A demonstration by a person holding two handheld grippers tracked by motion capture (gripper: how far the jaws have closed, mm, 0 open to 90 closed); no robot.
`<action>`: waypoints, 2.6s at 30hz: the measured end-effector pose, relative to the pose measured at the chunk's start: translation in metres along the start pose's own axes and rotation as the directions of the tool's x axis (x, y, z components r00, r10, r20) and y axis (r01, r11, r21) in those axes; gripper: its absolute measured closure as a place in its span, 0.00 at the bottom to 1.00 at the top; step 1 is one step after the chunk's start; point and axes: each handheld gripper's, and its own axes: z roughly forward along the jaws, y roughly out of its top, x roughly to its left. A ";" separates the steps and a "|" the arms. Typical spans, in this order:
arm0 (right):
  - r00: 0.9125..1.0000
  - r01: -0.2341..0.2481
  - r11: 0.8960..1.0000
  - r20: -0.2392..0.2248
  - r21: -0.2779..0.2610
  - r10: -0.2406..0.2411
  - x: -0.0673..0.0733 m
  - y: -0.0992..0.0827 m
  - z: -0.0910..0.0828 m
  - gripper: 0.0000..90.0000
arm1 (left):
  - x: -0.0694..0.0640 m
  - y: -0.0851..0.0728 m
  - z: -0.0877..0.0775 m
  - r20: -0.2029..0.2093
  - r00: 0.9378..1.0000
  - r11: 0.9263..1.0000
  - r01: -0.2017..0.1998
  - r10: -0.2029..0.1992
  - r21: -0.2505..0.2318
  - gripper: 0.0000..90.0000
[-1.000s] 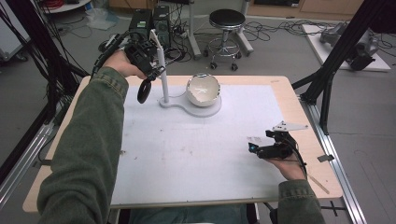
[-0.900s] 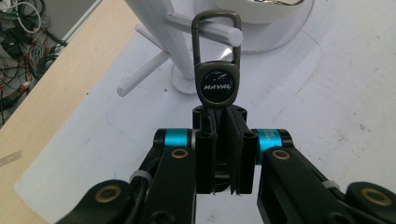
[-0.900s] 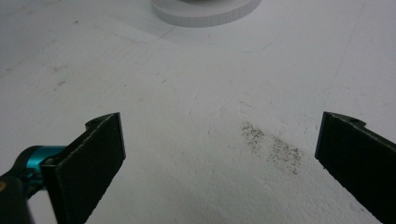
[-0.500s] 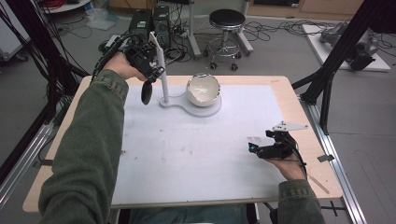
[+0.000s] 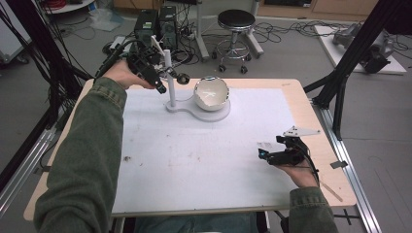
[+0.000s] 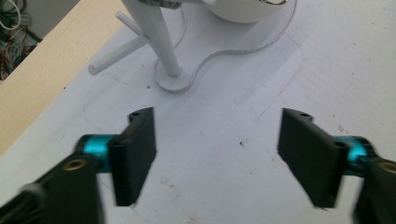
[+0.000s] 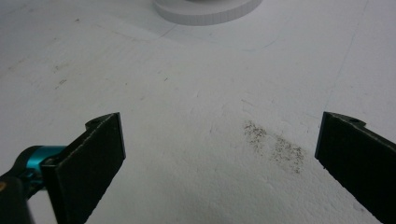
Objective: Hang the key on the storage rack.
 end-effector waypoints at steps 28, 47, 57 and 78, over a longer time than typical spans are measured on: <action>1.000 0.006 1.000 0.003 0.009 -0.007 0.004 0.000 0.002 0.01 | -0.022 -0.081 -0.001 -0.005 1.000 0.990 0.019 -0.019 -0.142 0.02; 1.000 0.015 1.000 0.004 0.017 -0.015 0.006 0.000 0.004 0.01 | -0.017 -0.133 0.021 0.020 0.997 0.980 0.073 -0.070 -0.183 0.02; 1.000 0.011 1.000 0.003 0.022 -0.011 0.005 -0.001 0.004 0.01 | -0.017 -0.164 0.032 0.018 0.995 0.974 0.098 -0.096 -0.204 0.02; 1.000 0.015 0.999 0.013 0.031 -0.015 0.006 -0.003 0.006 0.01 | -0.024 -0.244 0.031 -0.061 0.976 0.909 0.170 -0.208 -0.380 0.02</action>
